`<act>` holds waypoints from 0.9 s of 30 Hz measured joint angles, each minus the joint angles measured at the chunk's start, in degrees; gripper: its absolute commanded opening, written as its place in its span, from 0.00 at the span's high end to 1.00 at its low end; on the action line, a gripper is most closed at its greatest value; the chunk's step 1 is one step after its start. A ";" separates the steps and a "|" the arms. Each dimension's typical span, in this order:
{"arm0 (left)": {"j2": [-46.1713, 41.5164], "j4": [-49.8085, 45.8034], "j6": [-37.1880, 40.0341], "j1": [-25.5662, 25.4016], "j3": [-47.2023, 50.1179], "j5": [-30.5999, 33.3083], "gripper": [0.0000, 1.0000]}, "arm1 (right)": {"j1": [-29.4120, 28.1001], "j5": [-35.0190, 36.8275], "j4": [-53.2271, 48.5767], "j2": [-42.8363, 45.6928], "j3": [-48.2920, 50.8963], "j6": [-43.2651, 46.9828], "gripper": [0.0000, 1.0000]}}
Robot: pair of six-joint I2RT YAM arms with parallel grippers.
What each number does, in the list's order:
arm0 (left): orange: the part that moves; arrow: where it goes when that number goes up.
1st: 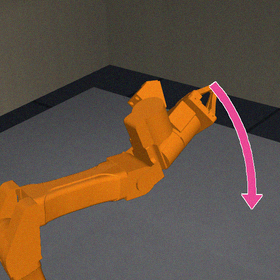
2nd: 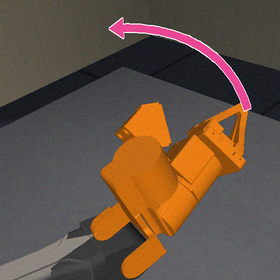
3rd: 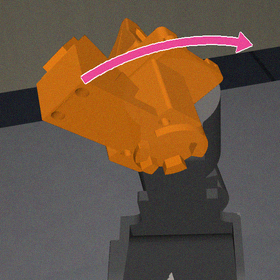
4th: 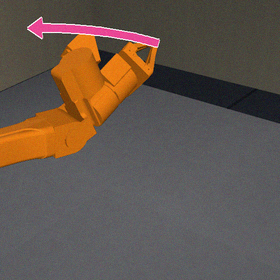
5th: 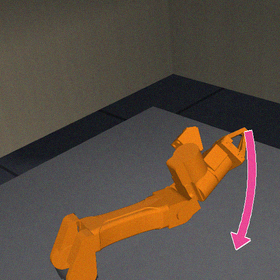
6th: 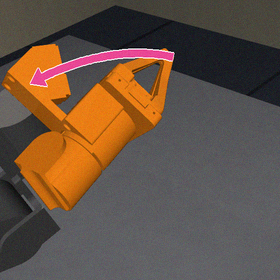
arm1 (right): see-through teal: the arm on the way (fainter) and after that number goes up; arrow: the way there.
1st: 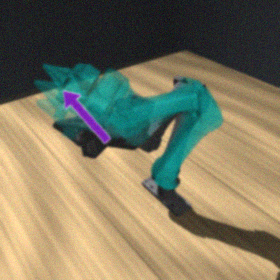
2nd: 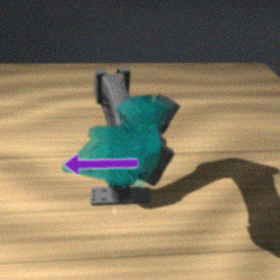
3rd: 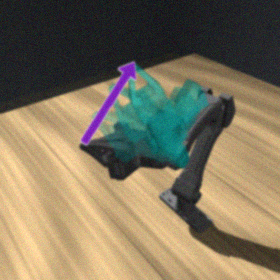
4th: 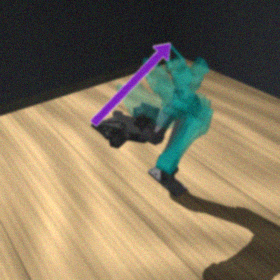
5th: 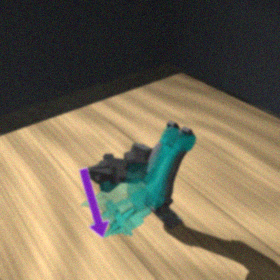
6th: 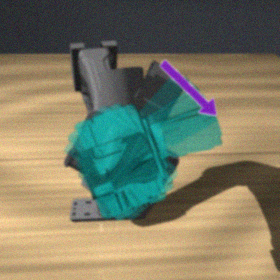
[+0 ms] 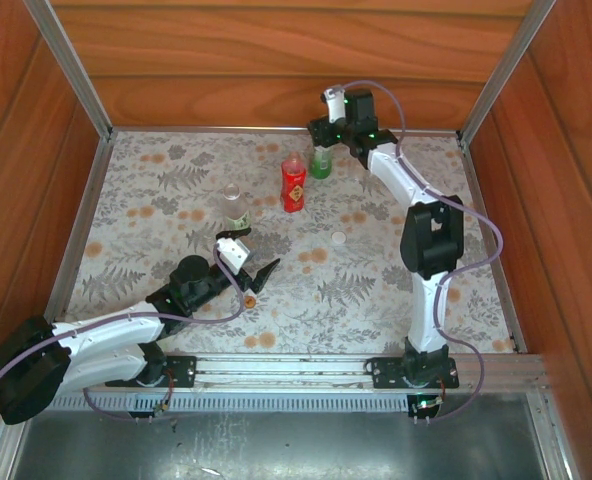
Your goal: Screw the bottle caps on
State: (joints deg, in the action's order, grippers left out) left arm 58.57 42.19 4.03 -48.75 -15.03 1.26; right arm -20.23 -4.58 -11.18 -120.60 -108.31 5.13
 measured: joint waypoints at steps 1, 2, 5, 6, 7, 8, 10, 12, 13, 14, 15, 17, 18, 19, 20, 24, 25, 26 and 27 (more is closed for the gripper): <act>-0.04 0.00 0.00 0.00 0.00 0.02 0.00 | 0.00 -0.02 0.22 0.92 0.81 0.02 0.13; -0.11 0.02 0.00 0.00 0.02 0.04 0.00 | 0.00 -0.07 0.63 2.01 2.08 -0.04 0.12; -0.31 0.07 0.00 0.00 0.13 0.31 0.00 | -0.11 -0.17 1.75 8.46 9.03 -0.04 0.11; -0.37 0.13 0.00 0.02 0.24 0.46 0.00 | -0.35 -0.26 2.27 11.10 11.74 -0.07 0.11; -0.42 0.17 0.02 0.04 0.39 0.52 0.00 | -0.46 -0.31 3.15 13.79 14.47 -0.07 0.11; -0.42 0.15 0.02 0.07 0.50 0.59 0.00 | -0.61 -0.44 4.15 16.26 17.11 -0.09 0.10; -0.39 0.13 0.02 0.31 0.66 0.61 0.00 | -1.44 -0.72 6.10 21.49 22.77 -0.13 0.10; -0.24 0.22 0.02 0.37 0.66 0.61 0.00 | -2.82 -1.09 7.61 25.59 27.26 -0.35 0.10; -0.09 0.24 0.02 0.37 0.66 0.61 0.00 | -3.85 -1.33 8.37 27.41 29.46 -0.55 0.10; 0.13 0.22 0.02 0.37 0.66 0.61 0.00 | -4.81 -1.46 9.01 28.52 30.93 -0.70 0.10; 0.39 0.22 0.02 0.37 0.66 0.59 0.00 | -6.03 -1.53 9.73 29.38 32.30 -0.74 0.10; 0.79 0.22 0.02 0.37 0.66 0.61 0.00 | -8.11 -1.51 10.67 29.79 33.99 -0.83 0.10; 0.94 0.20 0.02 0.37 0.66 0.61 0.00 | -9.05 -1.51 10.99 29.51 34.45 -0.94 0.10; 1.09 0.20 0.02 0.39 0.66 0.61 0.00 | -9.97 -1.49 11.21 28.96 34.60 -1.16 0.11; 1.16 0.20 0.02 0.44 0.66 0.61 0.00 | -10.58 -1.53 11.32 28.28 34.51 -1.31 0.11; 1.44 0.20 0.02 0.57 0.66 0.59 0.00 | -11.23 -0.46 11.21 23.02 31.63 -2.38 0.16; 1.46 0.20 0.02 0.63 0.66 0.61 0.00 | -11.23 0.04 11.19 21.49 30.64 -2.64 0.19; 1.49 0.22 0.02 0.70 0.66 0.61 0.00 | -11.21 0.61 11.10 19.78 29.51 -3.02 0.22; 1.49 0.20 0.02 0.70 0.66 0.61 0.00 | -11.19 1.03 10.97 18.32 28.61 -3.41 0.24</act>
State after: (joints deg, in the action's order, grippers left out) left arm 60.05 42.39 4.05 -48.05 -14.37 1.87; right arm -31.42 -3.55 -0.21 -102.28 -79.70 1.72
